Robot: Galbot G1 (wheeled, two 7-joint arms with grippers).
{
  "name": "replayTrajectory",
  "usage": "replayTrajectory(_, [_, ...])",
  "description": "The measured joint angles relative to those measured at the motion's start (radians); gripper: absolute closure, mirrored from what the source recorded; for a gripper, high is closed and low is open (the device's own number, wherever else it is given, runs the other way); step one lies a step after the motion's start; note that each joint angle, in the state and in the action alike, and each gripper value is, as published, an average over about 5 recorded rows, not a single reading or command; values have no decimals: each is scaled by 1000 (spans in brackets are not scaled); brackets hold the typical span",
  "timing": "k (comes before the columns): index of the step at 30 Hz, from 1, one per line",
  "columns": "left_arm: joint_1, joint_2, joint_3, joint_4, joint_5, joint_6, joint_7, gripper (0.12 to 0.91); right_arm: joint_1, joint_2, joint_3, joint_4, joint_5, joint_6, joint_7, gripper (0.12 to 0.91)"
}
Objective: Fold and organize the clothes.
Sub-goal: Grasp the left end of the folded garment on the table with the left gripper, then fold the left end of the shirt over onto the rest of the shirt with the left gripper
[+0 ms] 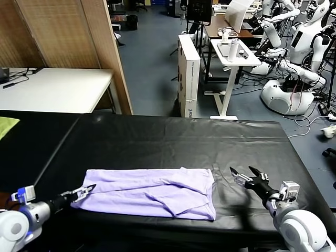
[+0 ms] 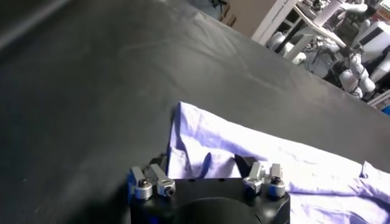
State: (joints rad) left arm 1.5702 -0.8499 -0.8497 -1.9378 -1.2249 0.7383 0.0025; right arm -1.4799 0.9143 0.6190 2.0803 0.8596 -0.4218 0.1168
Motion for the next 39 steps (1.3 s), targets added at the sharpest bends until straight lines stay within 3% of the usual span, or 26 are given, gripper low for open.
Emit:
replayTrajectory(4, [-1, -1, 1, 3, 1, 0, -2, 456, -1, 4, -2, 0, -4, 0, 0, 118])
replayTrajectory(9, [0, -2, 0, 0, -2, 0, -6, 722, 1, 10, -10, 0, -13, 1, 0, 118])
replayTrajectory(12, [0, -3, -1, -7, -3, 0, -9, 823, 1, 13, -12, 0, -17, 2, 0, 118])
replayTrajectory(19, [-6, -11, -12, -32, 35, 0, -39, 845, 6, 21, -12, 0, -17, 5, 2, 118])
replayTrajectory(32, [40, 63, -120, -60, 296, -1, -55, 845, -1, 48, -19, -2, -32, 21, 2, 118])
replayTrajectory(35, [42, 51, -120, -93, 290, -1, -75, 845, -12, 50, -12, 5, -39, 23, 1, 118])
replayTrajectory(39, [32, 11, -96, -159, 210, -2, -126, 845, -36, 51, 7, 16, -55, 31, -3, 118])
